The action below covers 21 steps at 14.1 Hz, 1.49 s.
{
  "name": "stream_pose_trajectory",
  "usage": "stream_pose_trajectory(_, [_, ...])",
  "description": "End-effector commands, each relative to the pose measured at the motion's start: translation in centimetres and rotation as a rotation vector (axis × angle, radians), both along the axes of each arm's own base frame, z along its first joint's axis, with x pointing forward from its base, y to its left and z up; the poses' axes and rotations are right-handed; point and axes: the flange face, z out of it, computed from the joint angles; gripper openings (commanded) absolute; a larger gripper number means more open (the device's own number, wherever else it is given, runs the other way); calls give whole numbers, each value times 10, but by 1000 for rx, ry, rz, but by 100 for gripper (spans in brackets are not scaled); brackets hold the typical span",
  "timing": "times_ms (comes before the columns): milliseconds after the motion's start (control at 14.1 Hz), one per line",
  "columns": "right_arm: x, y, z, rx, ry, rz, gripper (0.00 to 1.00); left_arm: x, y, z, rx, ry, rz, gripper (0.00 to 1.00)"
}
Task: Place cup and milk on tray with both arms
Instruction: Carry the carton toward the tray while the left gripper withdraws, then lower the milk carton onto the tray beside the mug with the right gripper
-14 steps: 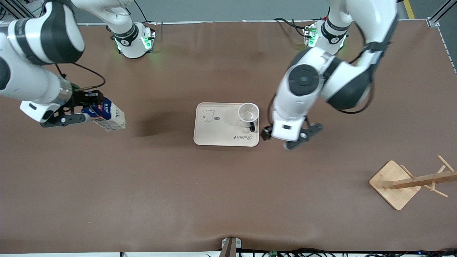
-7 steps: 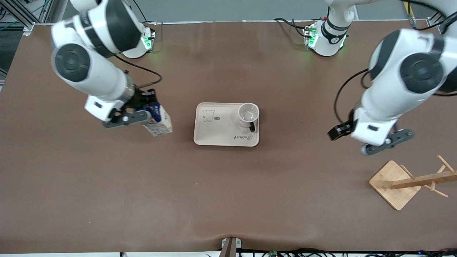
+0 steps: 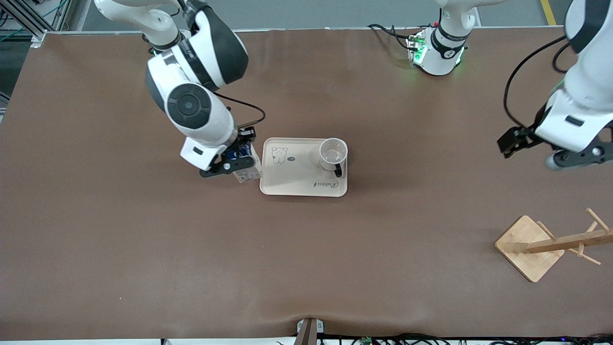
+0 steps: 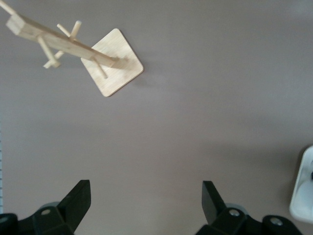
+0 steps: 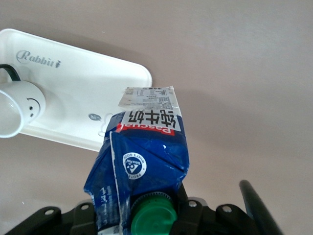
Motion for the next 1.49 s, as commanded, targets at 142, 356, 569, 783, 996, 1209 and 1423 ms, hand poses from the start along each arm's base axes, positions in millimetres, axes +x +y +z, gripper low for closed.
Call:
stream_pose_trajectory(142, [-5, 45, -46, -14, 5, -17, 0, -42, 49, 19, -72, 22, -28, 100])
stream_pose_trajectory(356, [0, 41, -69, 1, 58, -34, 0, -47, 50, 24, -72, 33, -18, 100])
stream_pose_trajectory(569, [-7, 53, -91, 34, 123, -52, 0, -46, 51, 25, -93, 30, -17, 100])
stream_pose_trajectory(783, [-9, 56, -92, 33, 126, -61, 0, -48, 53, 36, -92, 9, -16, 100])
stream_pose_trajectory(996, [-9, 57, -92, 34, 124, -60, 0, -45, 59, 39, -84, 0, -7, 100])
stream_pose_trajectory(1209, [-11, 62, -94, 31, 109, -87, 0, -46, 60, 41, -83, 1, -7, 100])
stream_pose_trajectory(1423, [-11, 63, -99, 25, 103, -118, 0, -47, 58, 42, -81, -2, -9, 100])
